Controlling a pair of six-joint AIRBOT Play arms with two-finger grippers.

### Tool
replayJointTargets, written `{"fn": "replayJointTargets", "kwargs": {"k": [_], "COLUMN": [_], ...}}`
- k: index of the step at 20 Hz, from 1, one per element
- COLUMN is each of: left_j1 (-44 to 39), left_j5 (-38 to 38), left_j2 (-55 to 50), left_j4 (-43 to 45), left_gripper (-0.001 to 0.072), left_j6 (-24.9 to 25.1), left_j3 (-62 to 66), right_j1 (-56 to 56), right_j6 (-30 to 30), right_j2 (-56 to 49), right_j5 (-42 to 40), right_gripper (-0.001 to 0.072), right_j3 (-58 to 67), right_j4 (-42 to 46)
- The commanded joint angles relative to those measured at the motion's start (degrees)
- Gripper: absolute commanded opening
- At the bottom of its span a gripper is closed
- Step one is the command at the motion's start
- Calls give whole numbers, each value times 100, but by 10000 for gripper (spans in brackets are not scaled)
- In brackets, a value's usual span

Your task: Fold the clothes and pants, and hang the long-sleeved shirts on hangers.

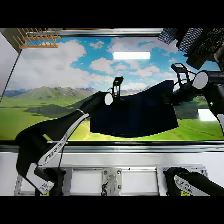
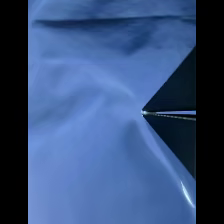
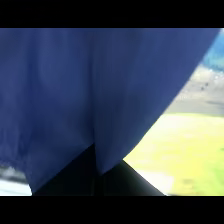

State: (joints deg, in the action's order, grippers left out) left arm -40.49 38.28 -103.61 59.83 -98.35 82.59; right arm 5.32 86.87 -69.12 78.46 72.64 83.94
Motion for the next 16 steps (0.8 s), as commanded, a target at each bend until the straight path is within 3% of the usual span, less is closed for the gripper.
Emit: {"fn": "replayJointTargets", "kwargs": {"k": [1,7,13,16], "left_j1": [-234,-332,-136,197], "left_j5": [673,1386,1421,1541], "left_j2": [-782,-1447,-1217,-782], "left_j4": [-153,-151,-140,-105], "left_gripper": [9,9,9,9], "left_j6": [4,0,28,382], "left_j3": [870,1808,1810,1810], "right_j1": [492,1137,1386,1416], "right_j6": [201,323,365,363], "right_j2": [-37,-442,-551,-597], "right_j5": [540,863,868,949], "right_gripper": [9,9,9,9], "right_j3": [507,1344,1663,1665], "right_j4": [245,245,243,240]}}
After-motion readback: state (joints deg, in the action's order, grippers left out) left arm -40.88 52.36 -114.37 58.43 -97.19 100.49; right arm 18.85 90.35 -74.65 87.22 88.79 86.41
